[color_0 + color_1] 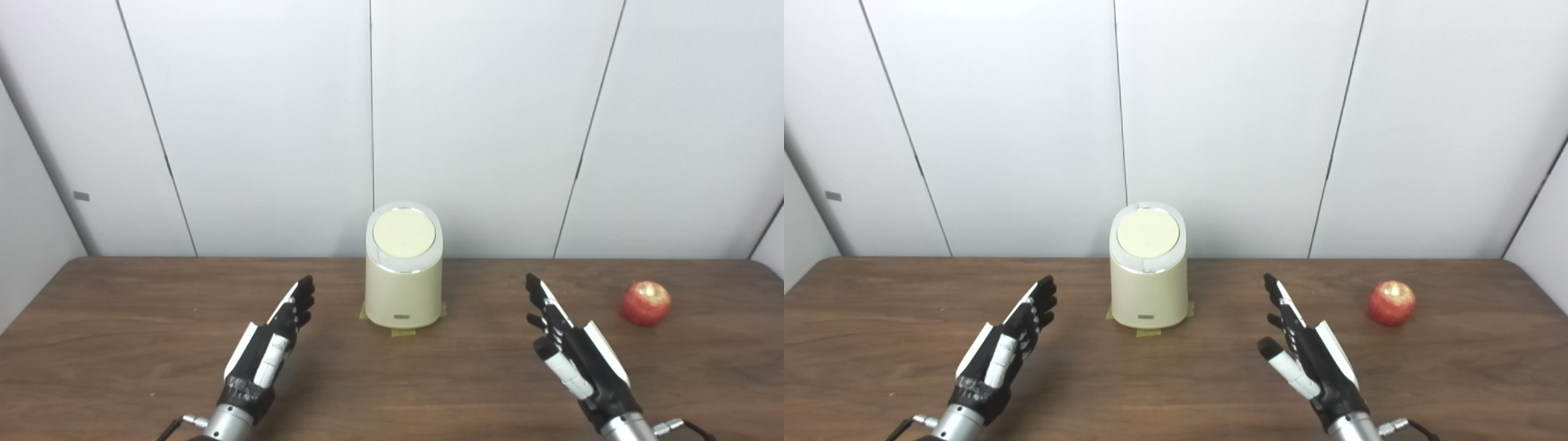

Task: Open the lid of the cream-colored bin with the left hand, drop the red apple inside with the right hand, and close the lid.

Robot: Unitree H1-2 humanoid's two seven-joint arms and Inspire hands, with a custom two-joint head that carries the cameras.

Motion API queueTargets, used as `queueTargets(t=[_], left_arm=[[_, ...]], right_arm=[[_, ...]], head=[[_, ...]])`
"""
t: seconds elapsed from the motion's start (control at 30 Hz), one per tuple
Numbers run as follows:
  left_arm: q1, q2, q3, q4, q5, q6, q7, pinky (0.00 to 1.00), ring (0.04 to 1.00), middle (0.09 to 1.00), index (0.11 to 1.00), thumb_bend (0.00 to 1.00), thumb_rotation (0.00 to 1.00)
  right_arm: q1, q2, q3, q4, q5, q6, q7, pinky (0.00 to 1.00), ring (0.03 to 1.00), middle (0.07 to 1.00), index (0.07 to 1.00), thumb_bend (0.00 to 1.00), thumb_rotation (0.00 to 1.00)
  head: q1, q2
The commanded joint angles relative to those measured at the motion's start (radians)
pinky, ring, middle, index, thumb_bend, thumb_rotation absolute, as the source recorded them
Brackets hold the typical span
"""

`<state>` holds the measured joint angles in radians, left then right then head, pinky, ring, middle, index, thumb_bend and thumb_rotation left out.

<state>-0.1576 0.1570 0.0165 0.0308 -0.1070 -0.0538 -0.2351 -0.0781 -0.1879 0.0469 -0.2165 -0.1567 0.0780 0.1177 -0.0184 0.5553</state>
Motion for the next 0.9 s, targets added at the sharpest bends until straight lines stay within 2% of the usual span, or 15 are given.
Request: queueTargets(t=[0.0, 0.5, 0.6, 0.7, 0.87], left_arm=[[-0.038, 0.005, 0.002, -0.022, -0.004, -0.042, 0.004, 1.00, 1.000, 1.000, 1.000, 0.95, 0.93], [-0.039, 0.006, -0.001, -0.021, 0.006, -0.036, 0.009, 1.00, 1.000, 1.000, 1.000, 0.95, 0.93], [-0.049, 0.002, -0.005, -0.039, 0.053, -0.011, 0.040, 1.00, 1.000, 1.000, 1.000, 0.95, 0.90], [-0.073, 0.006, -0.012, -0.063, 0.104, 0.013, 0.064, 1.00, 1.000, 1.000, 1.000, 0.88, 0.86], [-0.162, 0.042, -0.042, -0.096, 0.297, 0.059, 0.119, 1.00, 1.000, 1.000, 1.000, 0.84, 0.84]], right_arm=[[-0.029, -0.004, -0.003, -0.033, 0.004, -0.026, -0.002, 0.93, 1.000, 1.000, 1.000, 1.00, 0.96], [-0.030, -0.003, 0.001, -0.027, 0.001, -0.031, -0.002, 0.94, 1.000, 1.000, 1.000, 1.00, 0.96], [-0.033, -0.007, 0.001, -0.019, 0.003, -0.035, 0.000, 0.94, 1.000, 1.000, 1.000, 1.00, 0.96], [-0.040, -0.010, 0.001, -0.006, 0.008, -0.040, 0.005, 0.96, 1.000, 1.000, 1.000, 1.00, 0.95], [-0.051, -0.014, 0.001, 0.018, 0.013, -0.049, 0.011, 0.97, 1.000, 1.000, 1.000, 1.00, 0.96]], head=[[0.000, 0.000], [-0.001, -0.004], [0.001, -0.006], [0.010, -0.012], [0.012, -0.024]])
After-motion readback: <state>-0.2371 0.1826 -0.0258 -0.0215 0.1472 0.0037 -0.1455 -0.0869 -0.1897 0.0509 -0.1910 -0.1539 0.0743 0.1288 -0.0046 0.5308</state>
